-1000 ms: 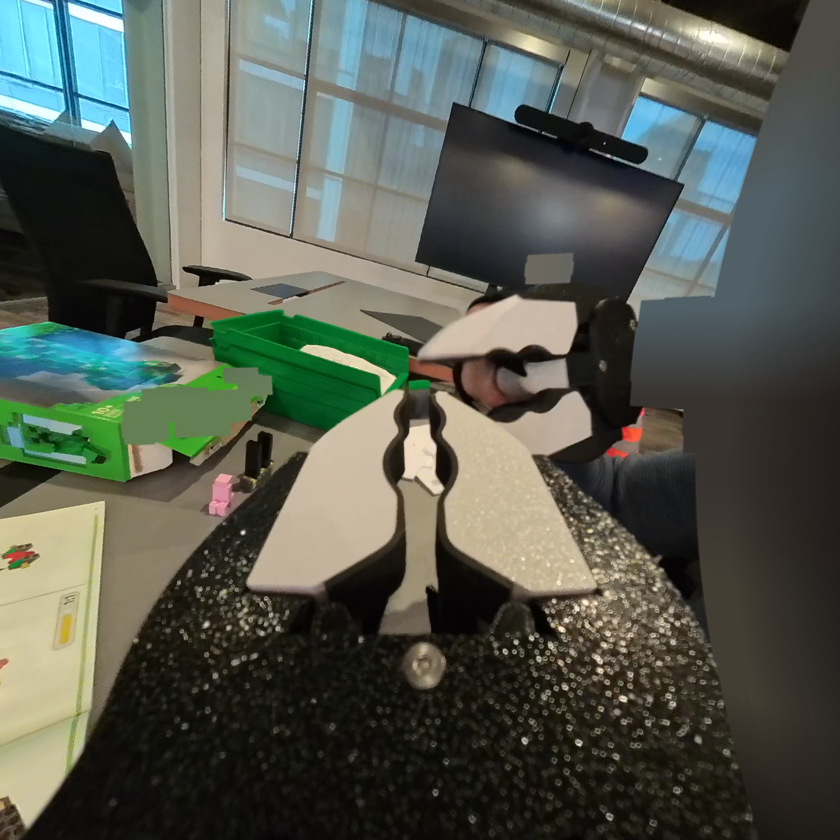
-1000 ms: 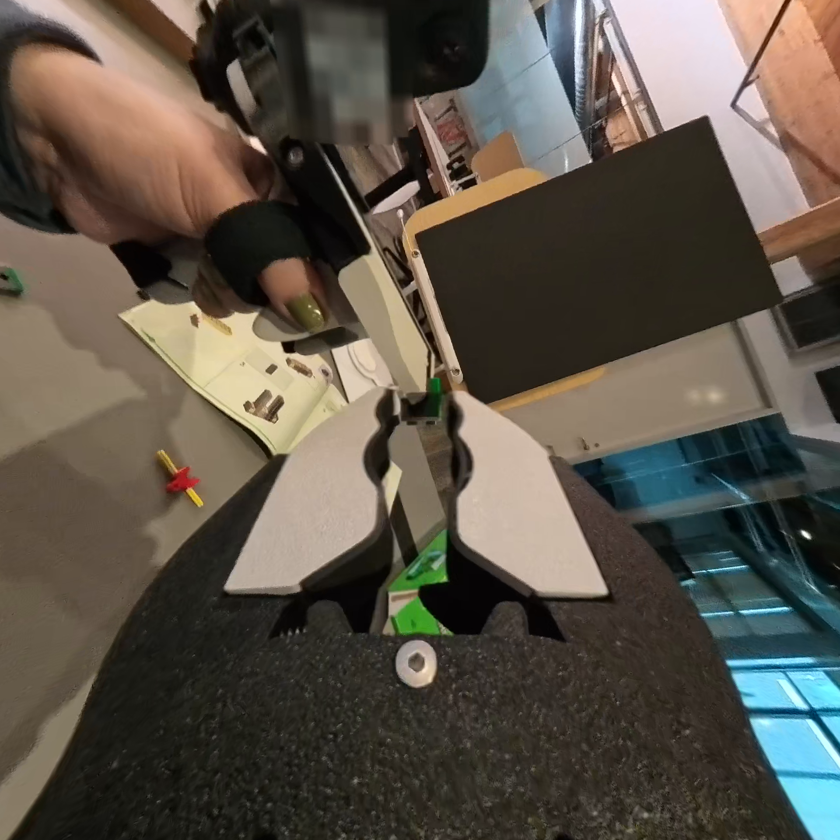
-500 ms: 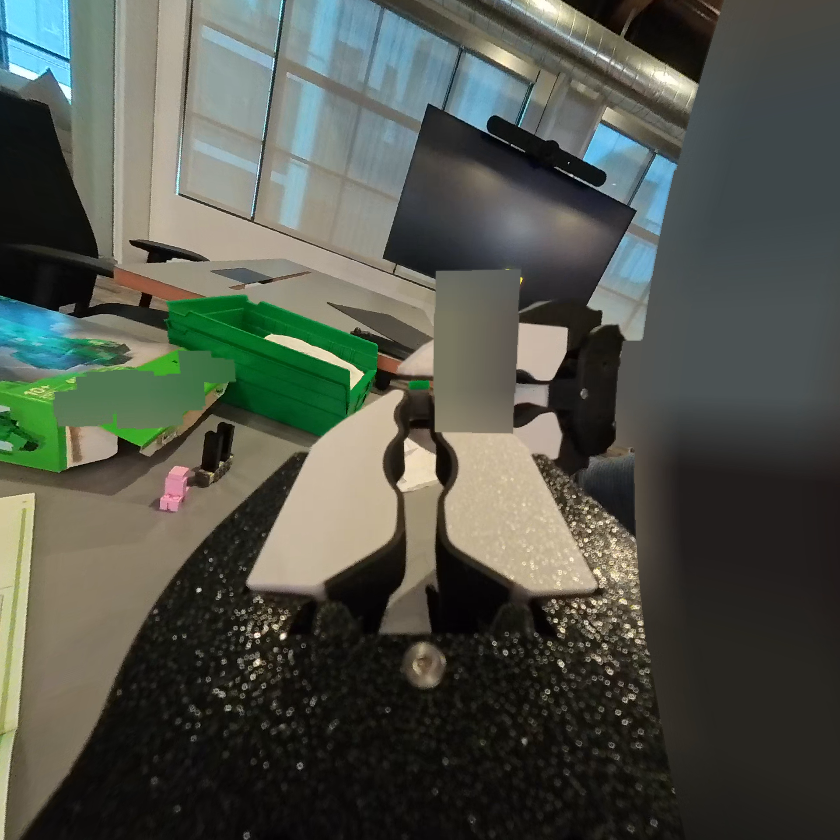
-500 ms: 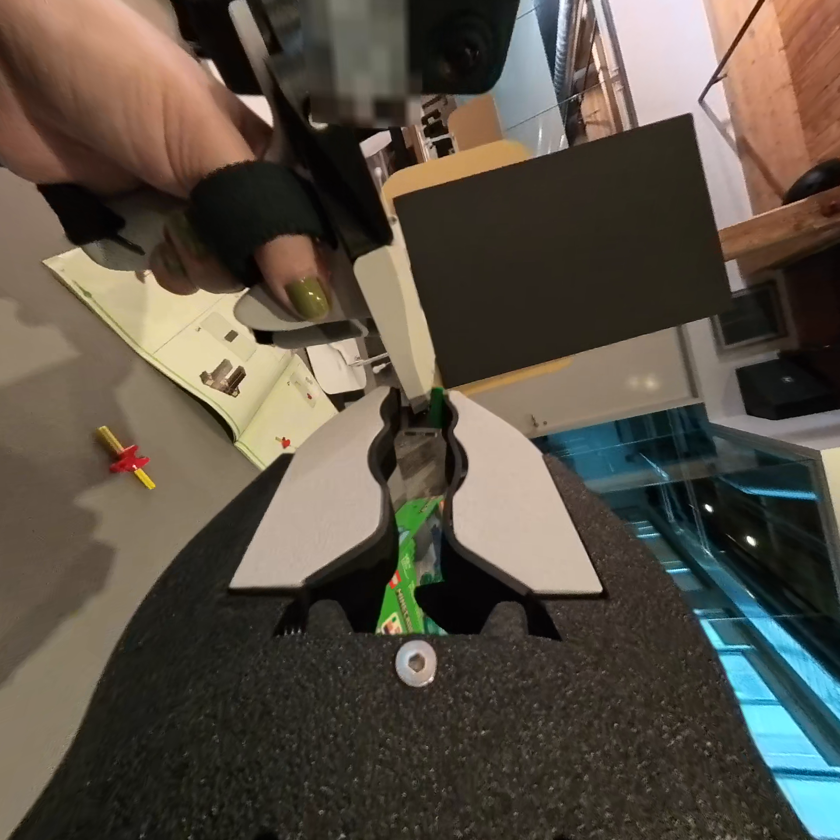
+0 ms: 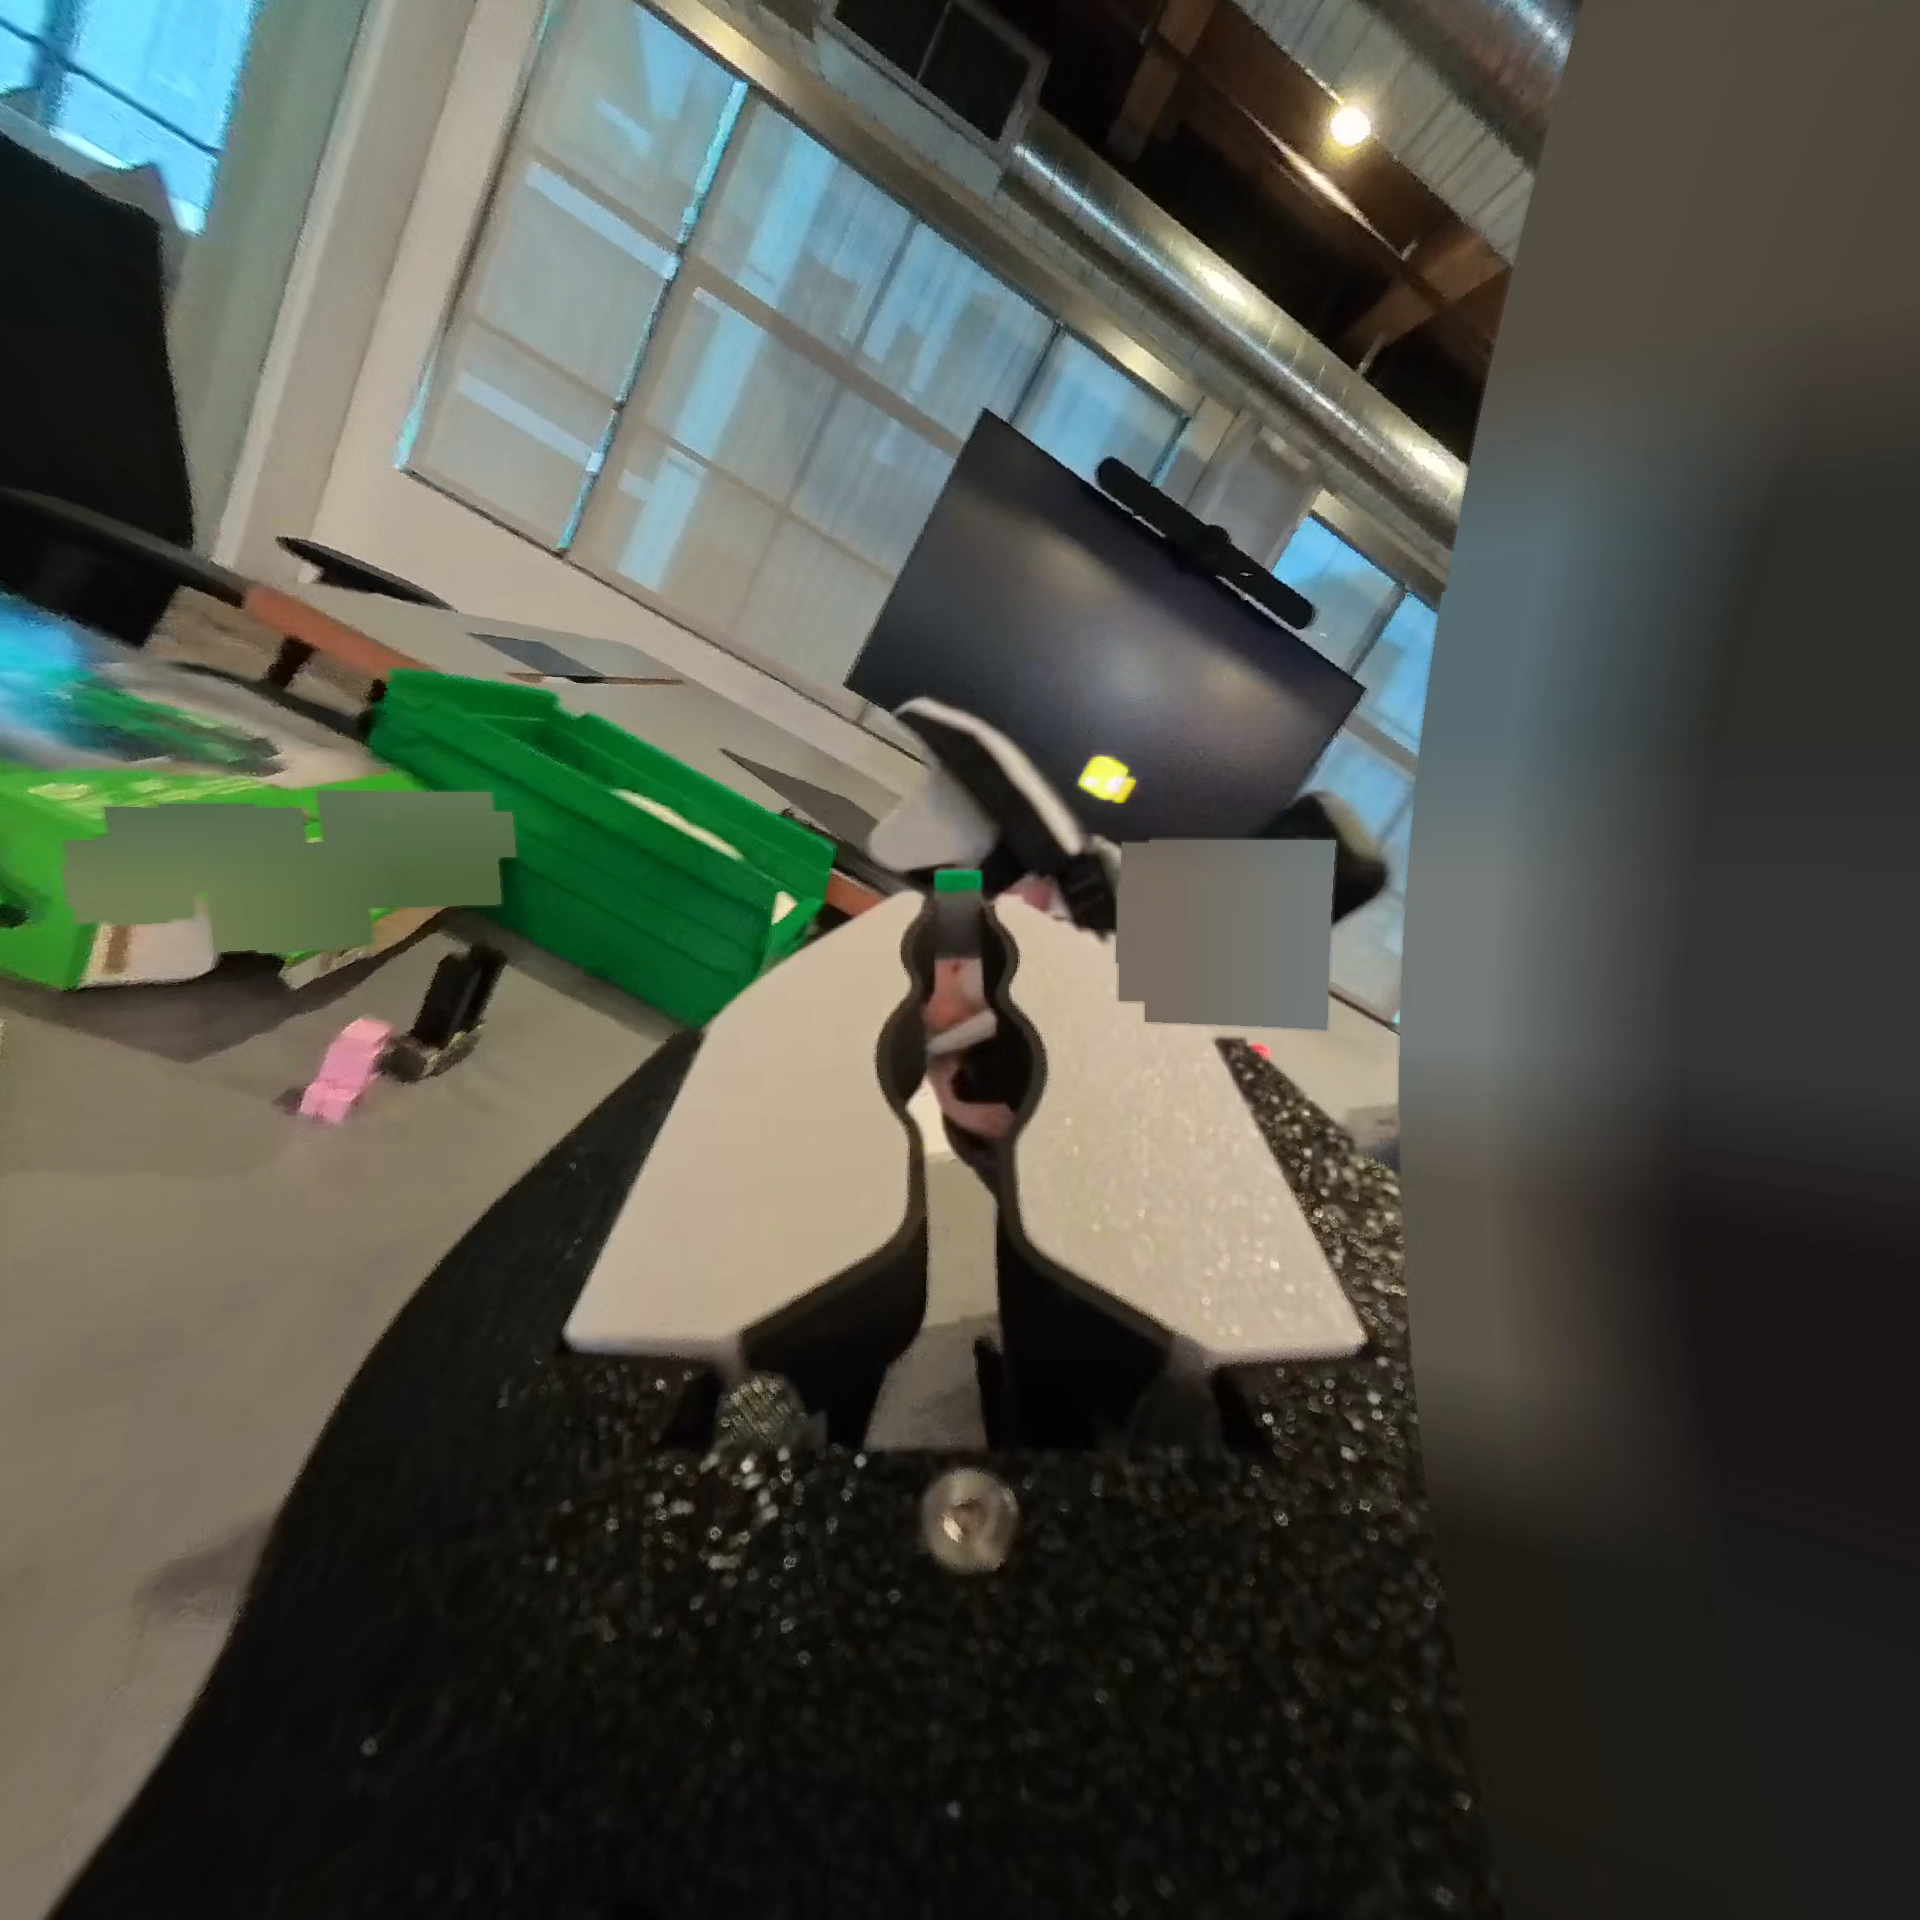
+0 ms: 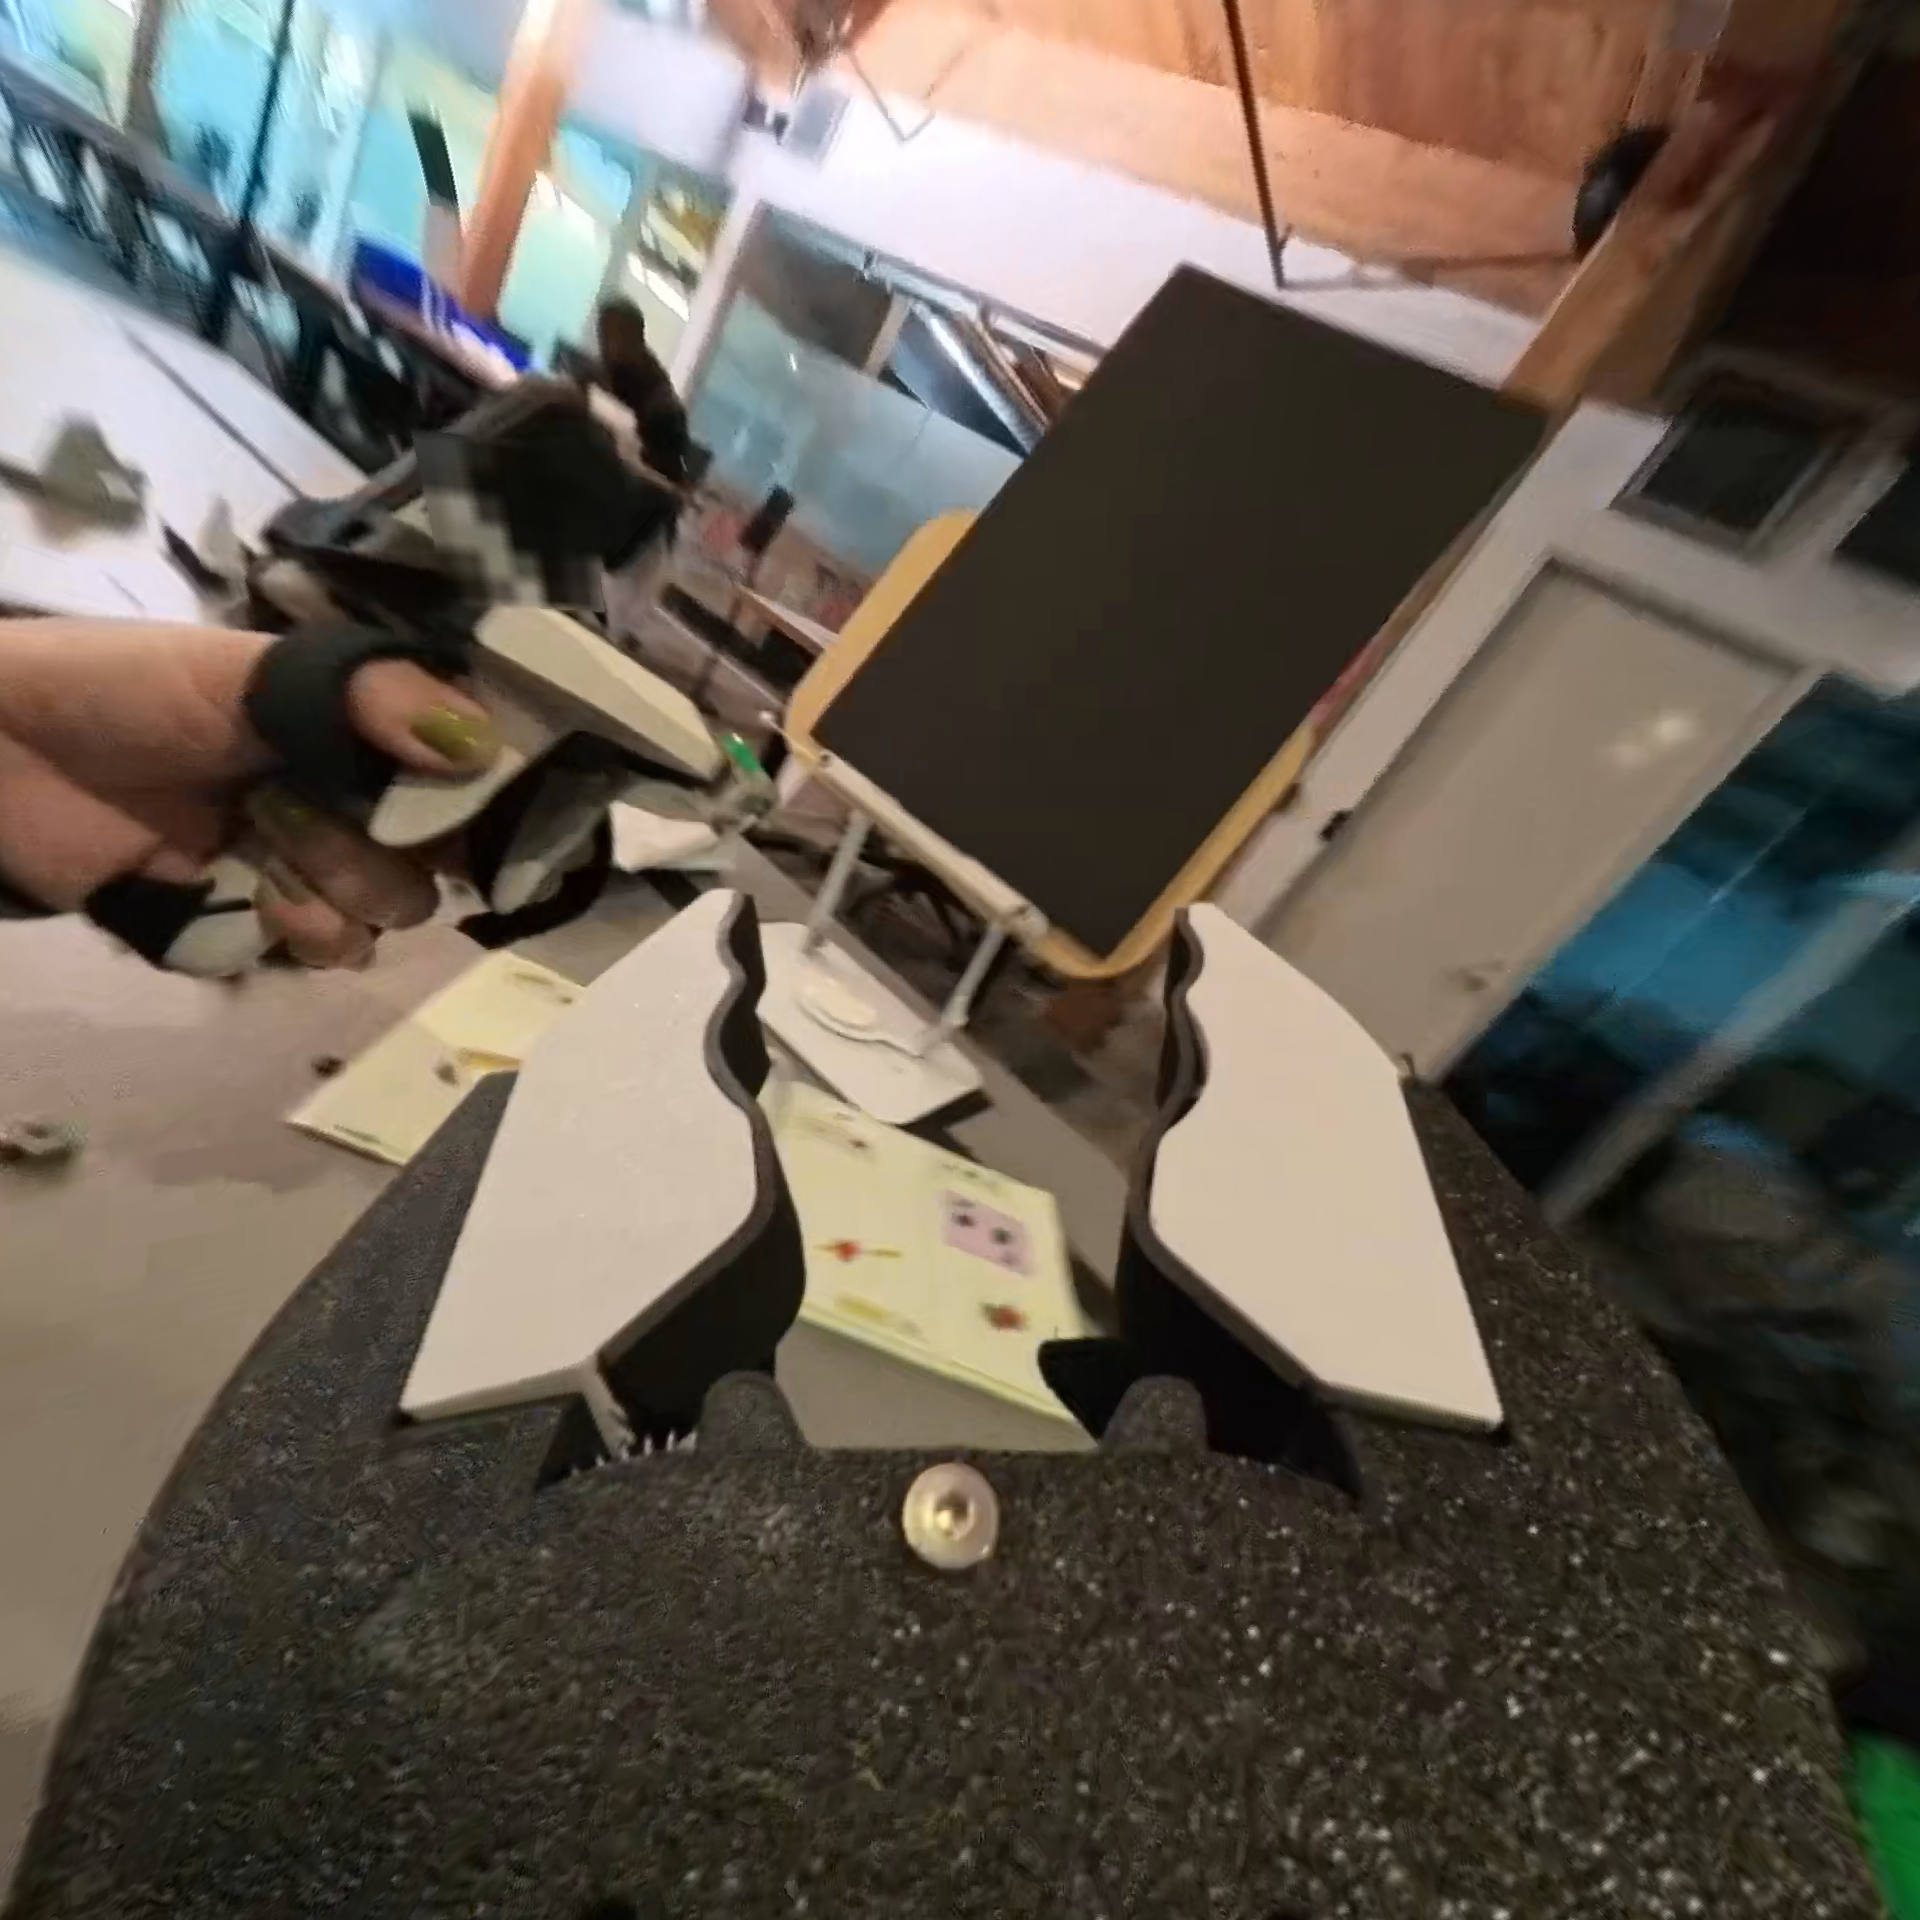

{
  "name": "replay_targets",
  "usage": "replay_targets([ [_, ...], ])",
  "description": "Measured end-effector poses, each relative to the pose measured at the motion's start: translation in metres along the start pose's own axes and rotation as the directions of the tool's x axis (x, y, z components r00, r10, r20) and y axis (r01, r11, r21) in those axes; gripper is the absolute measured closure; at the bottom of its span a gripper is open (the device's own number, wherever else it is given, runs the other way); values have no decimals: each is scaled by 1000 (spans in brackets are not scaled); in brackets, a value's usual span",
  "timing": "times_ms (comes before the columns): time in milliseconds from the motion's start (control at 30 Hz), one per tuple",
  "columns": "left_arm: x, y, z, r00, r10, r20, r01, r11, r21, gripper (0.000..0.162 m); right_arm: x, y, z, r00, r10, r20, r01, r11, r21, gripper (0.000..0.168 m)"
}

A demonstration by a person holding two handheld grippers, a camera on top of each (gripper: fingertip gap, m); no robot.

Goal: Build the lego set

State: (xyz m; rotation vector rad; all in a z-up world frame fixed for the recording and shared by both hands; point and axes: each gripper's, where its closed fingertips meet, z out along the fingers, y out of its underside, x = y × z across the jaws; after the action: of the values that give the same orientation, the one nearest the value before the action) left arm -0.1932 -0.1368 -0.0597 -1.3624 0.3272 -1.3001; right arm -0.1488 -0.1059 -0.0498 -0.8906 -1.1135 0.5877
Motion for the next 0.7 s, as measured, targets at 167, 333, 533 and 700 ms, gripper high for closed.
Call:
replay_targets([
  [167, -26, 36, -82, 911, 95, 401, -60, 993, -98, 154, -33, 97, 27, 931, 342, 125, -330, 937, -112, 97],
  [333, -29, 94, -152, 706, 301, 641, -64, 929, -366, 154, -70, 141, 49, 875, 425, 232, -395, 903, -166, 101],
  [533, -41, 161, -172, 475, 662, 580, 15, 652, -758, 154, -95, 140, 45, 886, 321, 334, -290, 947, -139, 112],
  [700, -60, 169, -180, 263, 857, 444, 165, 413, -896, 154, -99, 137, 42, 884, 305, 355, -278, 952, -126, 114],
])
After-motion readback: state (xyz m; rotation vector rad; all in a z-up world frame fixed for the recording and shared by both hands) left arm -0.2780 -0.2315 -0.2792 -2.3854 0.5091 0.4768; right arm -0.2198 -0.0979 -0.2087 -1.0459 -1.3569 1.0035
